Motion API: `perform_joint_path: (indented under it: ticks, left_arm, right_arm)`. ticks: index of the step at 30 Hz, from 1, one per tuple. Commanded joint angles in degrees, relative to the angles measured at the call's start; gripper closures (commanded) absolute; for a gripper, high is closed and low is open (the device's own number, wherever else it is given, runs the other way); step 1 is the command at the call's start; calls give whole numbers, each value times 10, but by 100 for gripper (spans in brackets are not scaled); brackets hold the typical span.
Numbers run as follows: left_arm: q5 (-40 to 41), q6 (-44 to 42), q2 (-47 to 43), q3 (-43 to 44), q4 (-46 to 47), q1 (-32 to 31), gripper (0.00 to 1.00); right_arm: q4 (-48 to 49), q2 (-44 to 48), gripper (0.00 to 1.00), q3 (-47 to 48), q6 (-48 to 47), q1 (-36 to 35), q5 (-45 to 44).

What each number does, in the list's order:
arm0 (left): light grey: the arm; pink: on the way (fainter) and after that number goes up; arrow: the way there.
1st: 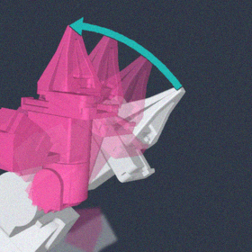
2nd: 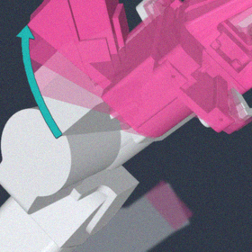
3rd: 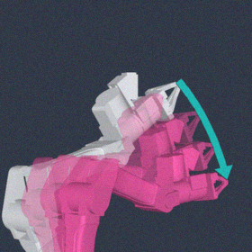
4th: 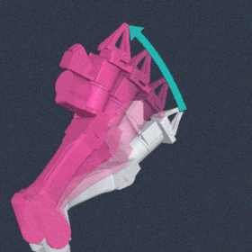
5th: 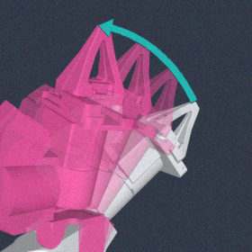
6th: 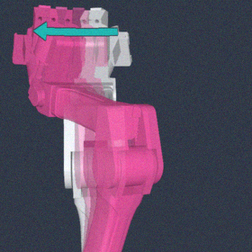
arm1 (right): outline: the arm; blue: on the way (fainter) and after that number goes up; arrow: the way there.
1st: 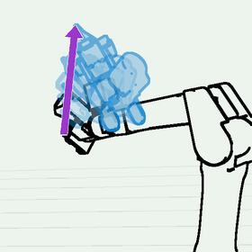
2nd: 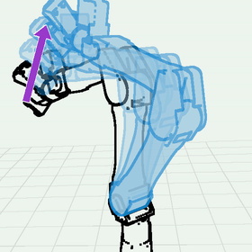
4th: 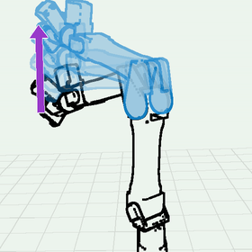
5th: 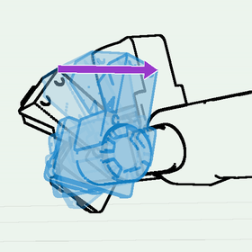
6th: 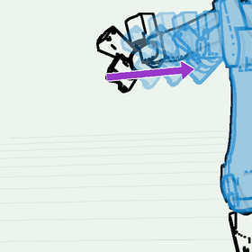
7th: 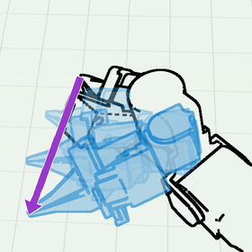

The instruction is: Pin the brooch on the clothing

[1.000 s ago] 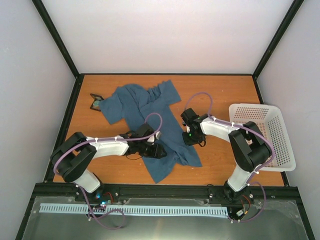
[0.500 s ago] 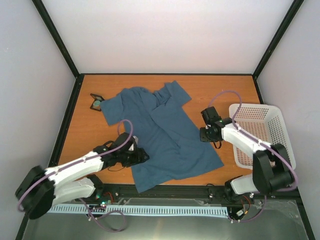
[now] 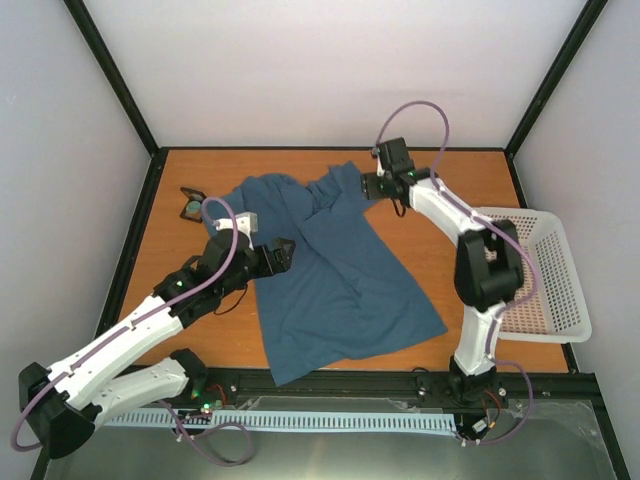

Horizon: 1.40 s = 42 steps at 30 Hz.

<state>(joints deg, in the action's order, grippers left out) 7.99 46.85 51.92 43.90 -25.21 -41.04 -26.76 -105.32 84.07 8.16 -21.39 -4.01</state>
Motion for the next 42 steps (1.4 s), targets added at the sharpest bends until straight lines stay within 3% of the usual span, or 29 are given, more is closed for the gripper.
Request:
perform_joint_path:
  ticks: [1,6,10,17,20,22,24,29,36,42]
  left_arm:
    - [16,-96,-8,16,64,4,0]
    - [-19,-130,-21,-18,118,6,0]
    - [4,-142,-13,-17,109,7,0]
    - [14,-160,-5,-9,110,6,0]
    - [12,-164,-5,-8,112,6,0]
    - [13,-165,-5,-7,110,6,0]
    - [15,-164,-7,-8,110,6,0]
    - [13,-167,-14,-7,108,7,0]
    - [30,-175,-11,-5,109,6,0]
    - [57,-175,21,23,105,14,0]
  right_arm:
    - [-23,-152,24,178,-59,21,-26]
    - [-102,-328,23,427,-117,24,12]
    - [-142,-436,23,564,-160,25,51]
    - [-113,-489,26,571,-163,24,27]
    - [-115,-507,34,580,-157,24,5]
    - [-124,-518,48,585,-147,26,-8]
    - [-135,-523,71,588,-120,33,-22]
    - [-151,-502,97,566,-51,66,-52]
    - [-186,-456,97,546,15,131,-98]
    - [-178,-440,97,547,3,156,-187]
